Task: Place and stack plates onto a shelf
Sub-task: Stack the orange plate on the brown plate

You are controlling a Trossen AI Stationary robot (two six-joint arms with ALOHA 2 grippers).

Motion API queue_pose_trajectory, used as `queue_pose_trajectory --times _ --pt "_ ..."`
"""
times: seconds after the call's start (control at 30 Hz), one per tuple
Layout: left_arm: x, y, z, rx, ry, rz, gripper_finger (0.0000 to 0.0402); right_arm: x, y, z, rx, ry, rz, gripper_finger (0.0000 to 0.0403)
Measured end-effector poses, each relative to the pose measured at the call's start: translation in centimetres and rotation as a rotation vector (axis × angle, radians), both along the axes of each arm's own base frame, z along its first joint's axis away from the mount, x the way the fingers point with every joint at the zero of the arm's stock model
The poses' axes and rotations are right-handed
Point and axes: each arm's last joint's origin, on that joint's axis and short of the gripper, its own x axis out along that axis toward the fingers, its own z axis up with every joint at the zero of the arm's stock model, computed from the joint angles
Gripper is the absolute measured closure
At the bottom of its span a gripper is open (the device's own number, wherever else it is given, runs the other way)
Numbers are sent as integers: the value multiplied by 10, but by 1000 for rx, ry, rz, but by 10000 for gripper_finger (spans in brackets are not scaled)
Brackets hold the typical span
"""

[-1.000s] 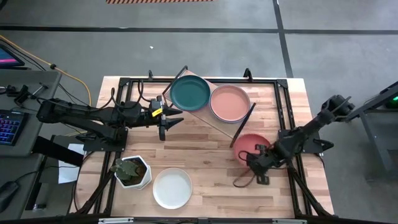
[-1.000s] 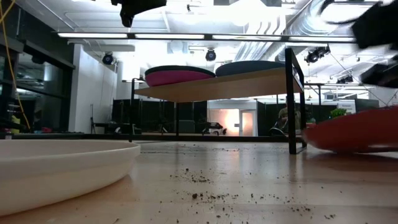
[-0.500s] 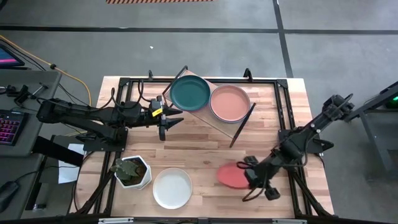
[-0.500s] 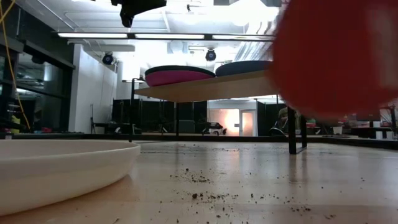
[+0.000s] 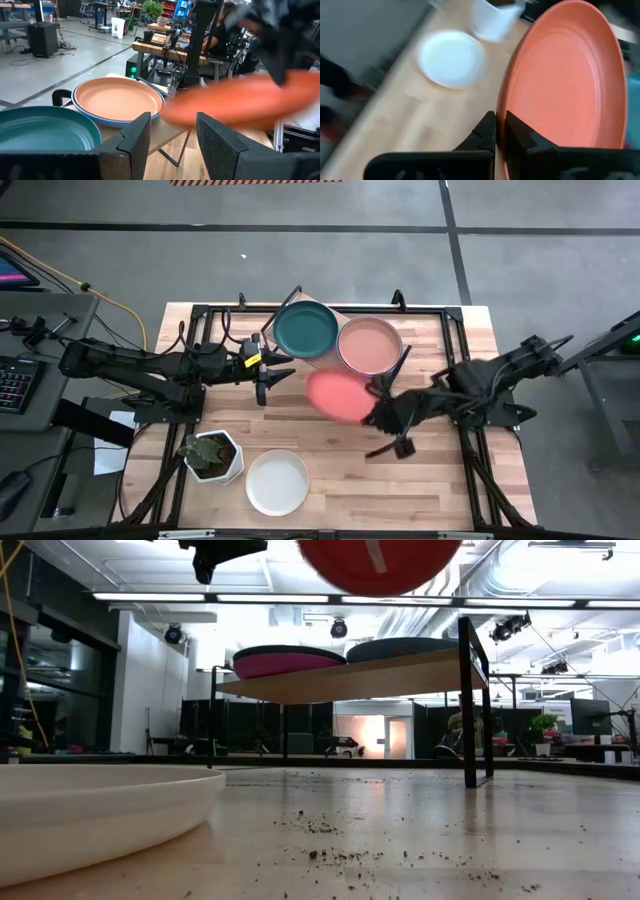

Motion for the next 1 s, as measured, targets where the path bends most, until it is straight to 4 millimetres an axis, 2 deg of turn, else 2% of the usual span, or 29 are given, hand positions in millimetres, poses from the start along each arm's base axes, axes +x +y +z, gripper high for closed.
queue_pose_trajectory --times 0.1,0.23,0.47,0.7,0.83,1.0 --pt "0 0 0 0 0 0 254 -10 -15 12 -119 46 -100 403" --pt "0 0 0 0 0 1 254 -17 -31 10 -239 113 -240 403" --pt "0 0 0 0 0 3 254 -9 -51 -26 -377 220 -365 403" --pt "0 0 0 0 -1 4 254 1 -68 -66 -391 273 -448 403" --pt "0 0 0 0 -1 4 254 6 -73 -80 -392 259 -456 403" --pt "0 0 0 0 -1 5 254 9 -80 -85 -398 257 -467 403"
